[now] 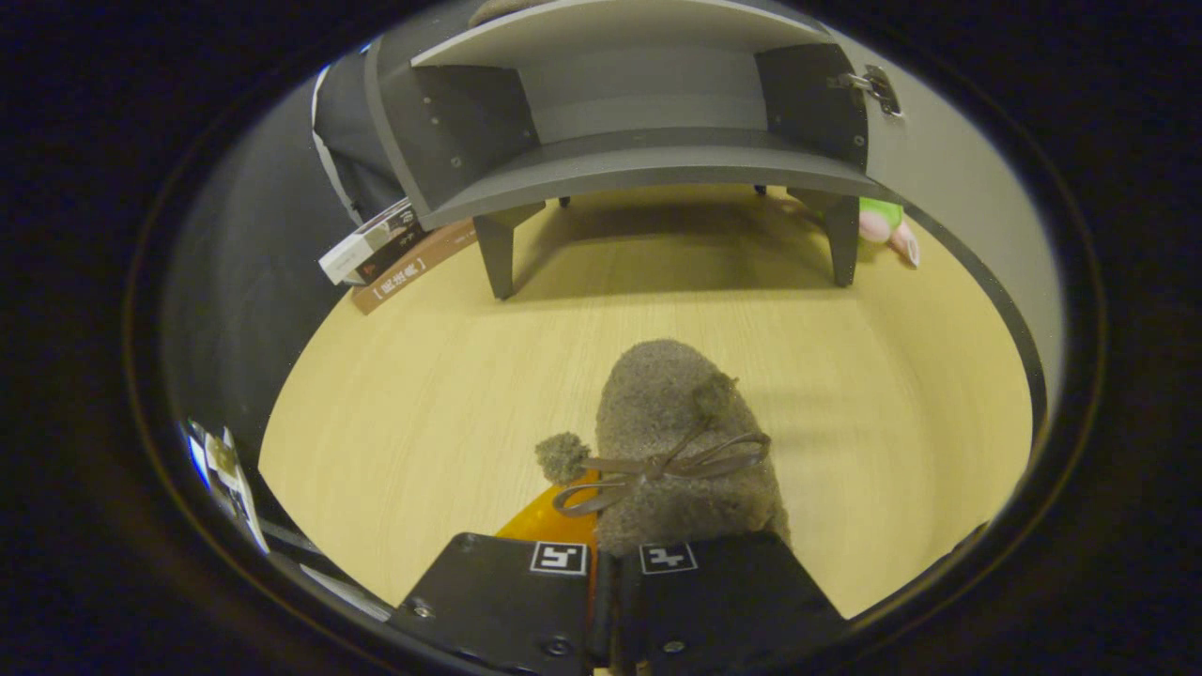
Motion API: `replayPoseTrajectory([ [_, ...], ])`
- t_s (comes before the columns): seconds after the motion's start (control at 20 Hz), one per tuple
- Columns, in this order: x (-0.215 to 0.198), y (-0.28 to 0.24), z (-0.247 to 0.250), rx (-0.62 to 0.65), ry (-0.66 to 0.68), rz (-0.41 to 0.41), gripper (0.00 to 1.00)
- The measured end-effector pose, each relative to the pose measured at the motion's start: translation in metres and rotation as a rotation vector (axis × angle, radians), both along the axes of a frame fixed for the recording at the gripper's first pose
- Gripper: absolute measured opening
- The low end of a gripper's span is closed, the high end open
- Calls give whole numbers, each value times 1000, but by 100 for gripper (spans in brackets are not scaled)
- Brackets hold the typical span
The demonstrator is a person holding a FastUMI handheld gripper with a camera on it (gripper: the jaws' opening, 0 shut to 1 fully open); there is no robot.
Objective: Open the shoe cabinet door, grab the shoes and put them into the shoe cabinet, then close the shoe cabinet door.
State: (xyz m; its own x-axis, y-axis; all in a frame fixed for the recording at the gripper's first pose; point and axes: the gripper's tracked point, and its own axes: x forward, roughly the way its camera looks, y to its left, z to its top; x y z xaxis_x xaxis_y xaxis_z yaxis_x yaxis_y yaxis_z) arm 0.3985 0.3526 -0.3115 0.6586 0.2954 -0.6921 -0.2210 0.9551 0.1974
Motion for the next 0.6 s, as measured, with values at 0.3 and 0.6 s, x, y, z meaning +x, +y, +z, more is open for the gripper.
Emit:
replayPoseTrajectory([
  [0.3,-8,-8,91,0,-154,15,6],
  [0.6,-27,-17,199,0,-317,25,6],
])
